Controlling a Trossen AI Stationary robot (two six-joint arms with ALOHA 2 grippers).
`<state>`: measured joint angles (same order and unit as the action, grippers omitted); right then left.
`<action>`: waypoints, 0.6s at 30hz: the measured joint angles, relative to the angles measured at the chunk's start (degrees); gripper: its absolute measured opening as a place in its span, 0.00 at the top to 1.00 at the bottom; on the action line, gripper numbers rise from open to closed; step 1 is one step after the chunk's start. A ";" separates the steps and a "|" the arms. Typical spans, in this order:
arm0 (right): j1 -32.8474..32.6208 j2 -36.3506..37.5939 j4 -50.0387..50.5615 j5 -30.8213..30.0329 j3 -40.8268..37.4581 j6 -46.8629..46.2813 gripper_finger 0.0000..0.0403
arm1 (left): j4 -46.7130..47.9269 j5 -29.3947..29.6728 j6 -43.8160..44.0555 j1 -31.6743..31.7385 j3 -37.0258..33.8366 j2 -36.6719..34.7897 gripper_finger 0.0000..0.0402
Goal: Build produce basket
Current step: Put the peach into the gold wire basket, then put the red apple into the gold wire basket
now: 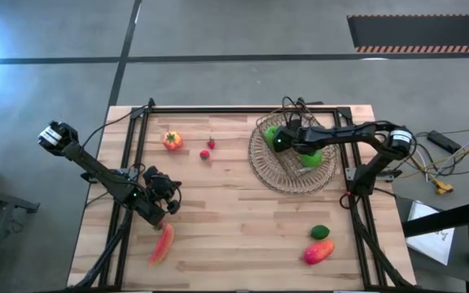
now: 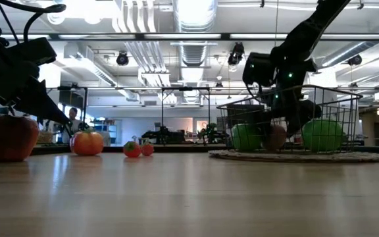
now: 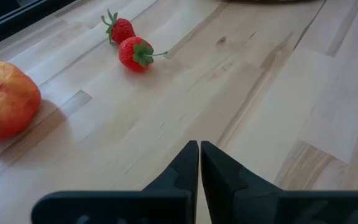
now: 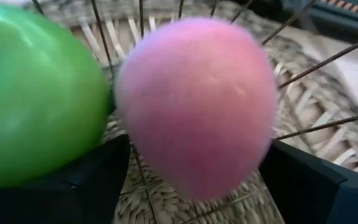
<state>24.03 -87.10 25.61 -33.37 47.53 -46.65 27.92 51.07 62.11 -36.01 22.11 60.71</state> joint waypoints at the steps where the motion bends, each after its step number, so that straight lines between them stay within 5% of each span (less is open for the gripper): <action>1: 0.00 0.67 0.63 -0.12 0.02 0.01 0.17 | 0.00 0.00 0.00 0.00 0.00 0.00 1.00; 18: -1.85 15.60 12.77 2.02 0.02 0.86 0.19 | -0.11 -0.02 -0.02 -0.02 0.00 0.00 1.00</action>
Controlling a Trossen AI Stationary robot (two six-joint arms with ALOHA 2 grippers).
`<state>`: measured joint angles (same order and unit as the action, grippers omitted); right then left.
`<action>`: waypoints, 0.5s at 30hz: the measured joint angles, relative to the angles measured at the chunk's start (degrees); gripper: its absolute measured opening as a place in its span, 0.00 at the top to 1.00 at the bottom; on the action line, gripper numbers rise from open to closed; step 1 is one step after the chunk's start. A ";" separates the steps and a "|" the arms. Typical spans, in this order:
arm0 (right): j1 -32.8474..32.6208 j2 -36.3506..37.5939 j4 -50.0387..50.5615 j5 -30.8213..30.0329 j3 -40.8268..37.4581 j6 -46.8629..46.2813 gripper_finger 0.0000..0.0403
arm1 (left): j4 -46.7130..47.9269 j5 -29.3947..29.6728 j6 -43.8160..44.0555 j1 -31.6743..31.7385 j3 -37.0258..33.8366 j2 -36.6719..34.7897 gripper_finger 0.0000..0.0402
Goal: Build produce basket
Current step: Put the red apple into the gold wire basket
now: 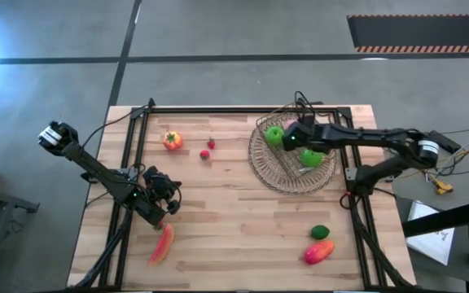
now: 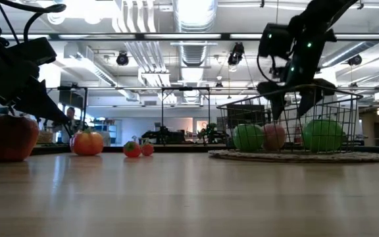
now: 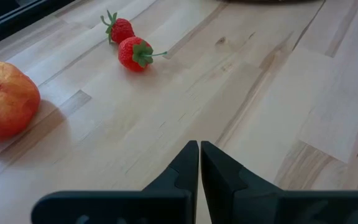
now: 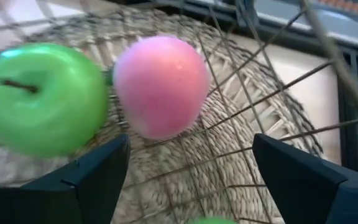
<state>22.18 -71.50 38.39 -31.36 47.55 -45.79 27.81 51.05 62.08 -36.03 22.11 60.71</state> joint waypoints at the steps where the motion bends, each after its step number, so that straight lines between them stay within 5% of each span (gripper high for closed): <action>1: -0.74 1.19 0.17 -0.22 0.00 0.40 0.19 | 0.00 0.02 0.00 -0.02 0.00 0.00 1.00; 7: -9.61 7.95 0.27 -4.28 0.00 1.83 0.19 | 0.01 0.00 0.00 -0.02 0.00 0.01 1.00; 15: -31.86 8.95 -0.61 -18.43 0.01 -5.29 0.19 | 0.02 0.04 0.00 0.00 0.00 0.00 1.00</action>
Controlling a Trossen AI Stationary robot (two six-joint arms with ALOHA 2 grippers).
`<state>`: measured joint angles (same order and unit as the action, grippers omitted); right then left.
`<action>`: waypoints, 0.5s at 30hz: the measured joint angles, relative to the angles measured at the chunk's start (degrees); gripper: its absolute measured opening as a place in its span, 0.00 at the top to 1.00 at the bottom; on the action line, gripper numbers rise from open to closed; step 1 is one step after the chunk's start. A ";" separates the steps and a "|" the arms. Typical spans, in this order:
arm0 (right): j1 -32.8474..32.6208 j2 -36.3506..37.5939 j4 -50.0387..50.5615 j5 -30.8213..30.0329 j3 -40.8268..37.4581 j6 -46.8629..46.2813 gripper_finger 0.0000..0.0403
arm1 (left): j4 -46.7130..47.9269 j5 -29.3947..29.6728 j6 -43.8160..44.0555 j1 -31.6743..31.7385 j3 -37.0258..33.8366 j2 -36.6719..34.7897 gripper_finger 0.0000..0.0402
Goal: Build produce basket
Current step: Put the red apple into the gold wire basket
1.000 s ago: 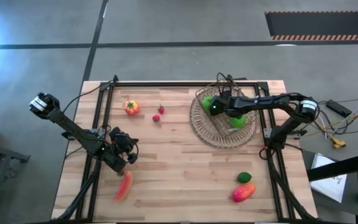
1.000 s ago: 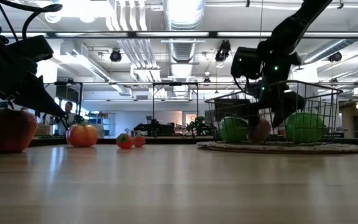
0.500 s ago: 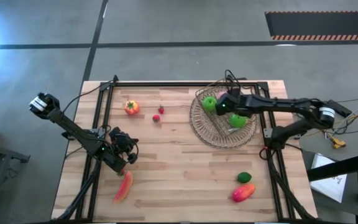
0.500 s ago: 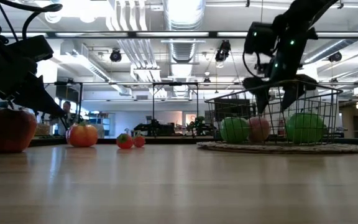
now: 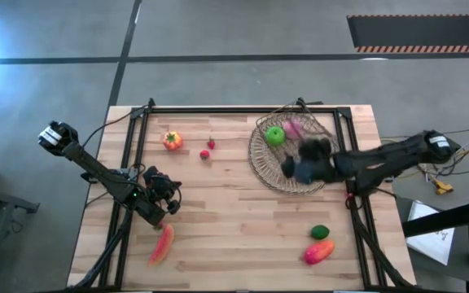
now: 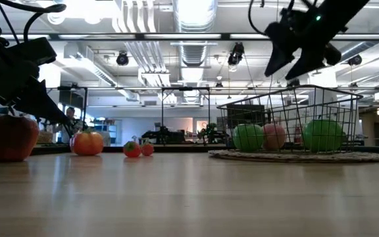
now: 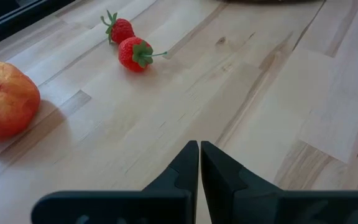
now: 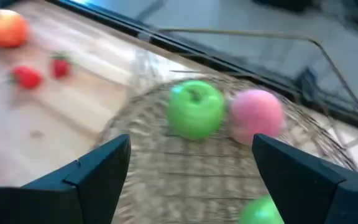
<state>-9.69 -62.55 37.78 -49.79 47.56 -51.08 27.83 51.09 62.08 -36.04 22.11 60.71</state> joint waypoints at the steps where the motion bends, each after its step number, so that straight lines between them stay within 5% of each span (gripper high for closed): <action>1: -2.87 -0.82 -0.79 -1.87 -0.01 -0.71 0.19 | 0.00 0.00 0.00 -0.02 0.00 0.00 1.00; 6: -16.07 -6.67 -11.76 -9.48 0.01 2.02 0.19 | -0.05 0.50 -0.02 0.00 0.00 0.00 1.00; 15: -29.00 -20.81 -47.39 -13.26 0.01 26.09 0.19 | -0.58 1.88 -0.02 0.03 0.00 0.02 1.00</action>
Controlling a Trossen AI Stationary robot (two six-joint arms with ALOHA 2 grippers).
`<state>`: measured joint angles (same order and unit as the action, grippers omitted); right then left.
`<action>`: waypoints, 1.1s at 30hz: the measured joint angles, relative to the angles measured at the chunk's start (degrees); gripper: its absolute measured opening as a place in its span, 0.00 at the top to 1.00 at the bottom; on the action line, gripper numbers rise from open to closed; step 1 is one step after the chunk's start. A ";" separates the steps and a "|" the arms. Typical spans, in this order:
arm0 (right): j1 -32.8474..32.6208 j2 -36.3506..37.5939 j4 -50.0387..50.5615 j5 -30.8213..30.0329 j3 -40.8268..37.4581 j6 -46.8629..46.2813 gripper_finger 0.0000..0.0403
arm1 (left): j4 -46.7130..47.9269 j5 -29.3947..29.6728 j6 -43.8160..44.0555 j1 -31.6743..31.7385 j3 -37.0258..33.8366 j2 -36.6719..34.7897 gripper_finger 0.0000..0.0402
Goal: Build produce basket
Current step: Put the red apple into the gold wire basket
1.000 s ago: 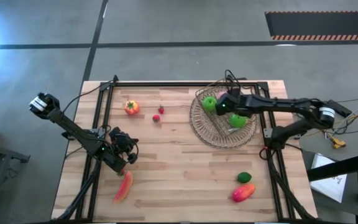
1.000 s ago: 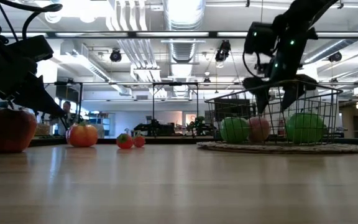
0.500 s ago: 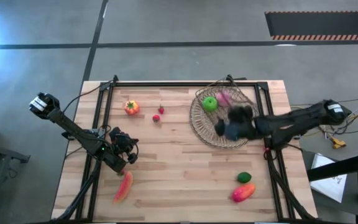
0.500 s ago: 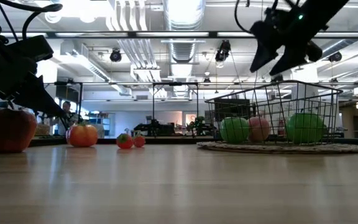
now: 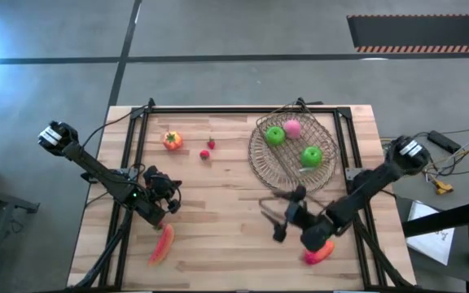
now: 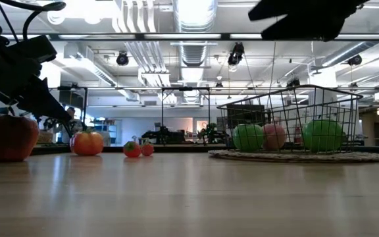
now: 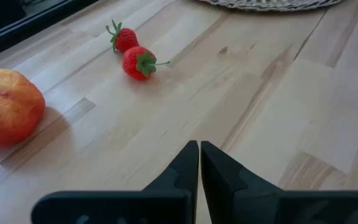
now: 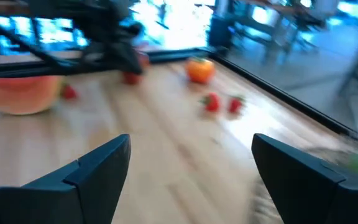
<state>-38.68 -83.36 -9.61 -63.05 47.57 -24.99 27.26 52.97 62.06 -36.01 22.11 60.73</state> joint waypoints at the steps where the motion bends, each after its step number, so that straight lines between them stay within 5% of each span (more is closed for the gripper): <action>1: -0.76 -1.60 -3.86 -0.04 0.00 2.11 0.19 | -0.09 0.00 0.00 0.00 0.00 0.00 1.00; 8: -3.82 -12.40 -23.54 -0.03 0.11 7.03 0.19 | -0.39 0.40 1.07 0.12 0.89 -0.43 1.00; 18: -3.93 -24.45 -23.68 0.00 9.52 11.63 0.19 | 14.27 0.53 2.02 3.81 6.85 -10.50 1.00; 25: -3.95 -26.45 -23.69 -0.13 14.69 22.41 0.19 | 22.33 -14.73 -10.24 6.76 16.66 -14.57 0.89; 29: -3.95 -26.04 -23.29 -0.13 14.65 24.03 0.19 | 32.90 -25.15 -9.83 8.14 22.72 -11.38 0.77; 33: -3.95 -25.23 -23.36 -0.15 13.26 22.73 0.19 | 46.75 -28.90 -6.98 8.41 27.18 -5.97 0.66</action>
<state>-42.63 -108.60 -32.97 -63.20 60.83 -2.26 74.01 24.07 55.09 -27.60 49.29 54.76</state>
